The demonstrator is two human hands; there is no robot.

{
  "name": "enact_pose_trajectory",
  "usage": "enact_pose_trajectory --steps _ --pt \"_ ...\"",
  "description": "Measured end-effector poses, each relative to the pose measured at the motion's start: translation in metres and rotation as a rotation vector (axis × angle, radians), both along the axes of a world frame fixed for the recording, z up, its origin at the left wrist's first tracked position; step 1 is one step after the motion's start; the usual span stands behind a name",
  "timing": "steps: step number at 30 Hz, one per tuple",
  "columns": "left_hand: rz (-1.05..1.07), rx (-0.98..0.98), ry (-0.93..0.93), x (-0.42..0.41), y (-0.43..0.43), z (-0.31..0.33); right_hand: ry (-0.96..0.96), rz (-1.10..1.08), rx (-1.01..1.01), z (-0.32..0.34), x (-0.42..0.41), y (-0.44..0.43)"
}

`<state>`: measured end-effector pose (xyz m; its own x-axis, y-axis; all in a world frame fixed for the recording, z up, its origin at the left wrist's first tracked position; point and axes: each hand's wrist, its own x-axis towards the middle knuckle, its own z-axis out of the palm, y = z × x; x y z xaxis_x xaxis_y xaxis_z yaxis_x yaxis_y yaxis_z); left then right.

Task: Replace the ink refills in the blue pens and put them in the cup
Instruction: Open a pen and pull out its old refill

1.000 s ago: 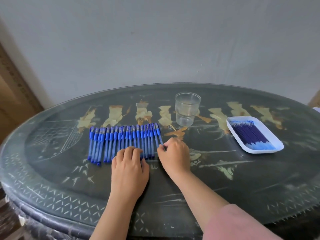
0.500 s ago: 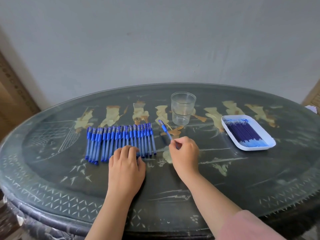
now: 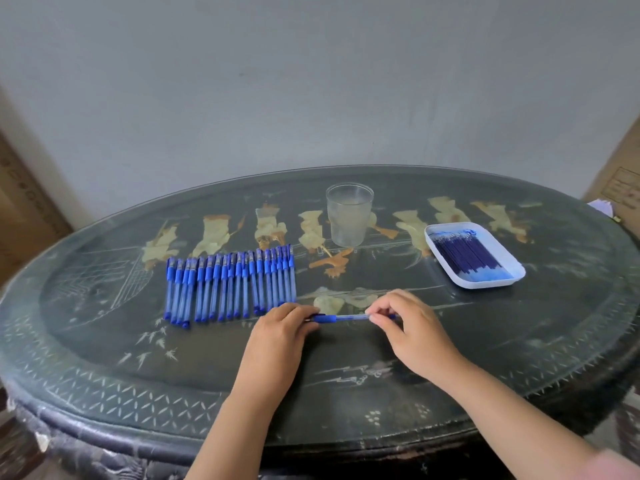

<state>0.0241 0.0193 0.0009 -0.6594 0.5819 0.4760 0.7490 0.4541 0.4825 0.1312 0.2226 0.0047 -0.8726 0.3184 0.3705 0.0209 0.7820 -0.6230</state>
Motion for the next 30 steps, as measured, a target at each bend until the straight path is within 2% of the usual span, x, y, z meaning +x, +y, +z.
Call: enact_pose_trajectory --steps 5,8,17,30 --pt "-0.046 0.023 -0.081 0.002 0.002 0.002 -0.046 0.016 0.296 0.000 -0.006 -0.015" --pt "-0.087 0.012 -0.077 0.002 0.003 0.002 0.012 0.047 0.371 -0.005 -0.017 -0.027" --pt "-0.033 0.056 -0.189 0.002 0.002 0.003 0.030 0.093 0.180 -0.014 -0.026 -0.024" --pt "0.002 0.042 -0.227 0.005 0.004 0.008 0.141 0.085 0.259 -0.016 -0.025 -0.027"
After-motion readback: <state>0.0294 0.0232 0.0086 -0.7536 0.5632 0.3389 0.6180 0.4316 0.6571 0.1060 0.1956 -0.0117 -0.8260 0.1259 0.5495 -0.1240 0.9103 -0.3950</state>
